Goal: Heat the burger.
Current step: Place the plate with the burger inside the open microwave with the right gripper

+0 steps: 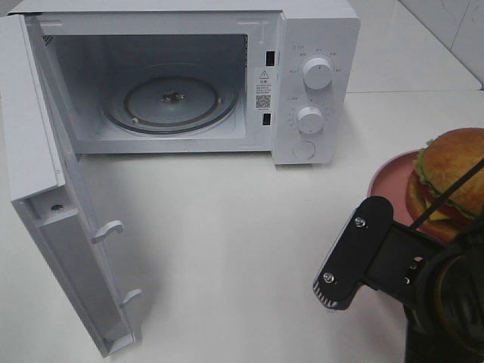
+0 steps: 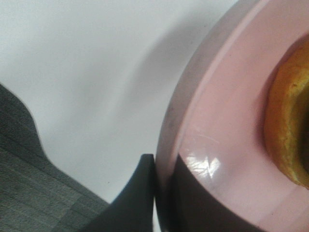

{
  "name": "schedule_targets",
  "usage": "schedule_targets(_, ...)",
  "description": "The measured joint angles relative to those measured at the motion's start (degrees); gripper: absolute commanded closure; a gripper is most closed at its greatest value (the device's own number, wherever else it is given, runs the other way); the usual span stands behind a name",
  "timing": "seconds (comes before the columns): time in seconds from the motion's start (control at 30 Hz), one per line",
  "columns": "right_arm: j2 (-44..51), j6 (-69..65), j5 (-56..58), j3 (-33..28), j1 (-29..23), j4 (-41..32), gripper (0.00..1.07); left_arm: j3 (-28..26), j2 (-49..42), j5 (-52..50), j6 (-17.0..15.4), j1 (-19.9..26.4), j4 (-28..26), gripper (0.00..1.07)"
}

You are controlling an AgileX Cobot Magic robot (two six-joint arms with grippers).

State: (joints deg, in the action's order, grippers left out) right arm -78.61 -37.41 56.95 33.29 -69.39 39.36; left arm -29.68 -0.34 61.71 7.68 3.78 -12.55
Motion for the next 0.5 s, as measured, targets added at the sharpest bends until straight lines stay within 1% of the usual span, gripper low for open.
schedule_targets(0.5,0.00,12.26,-7.10,0.34,0.00,4.30,1.07,0.00,0.00,0.00,0.00,0.00,0.00,0.07)
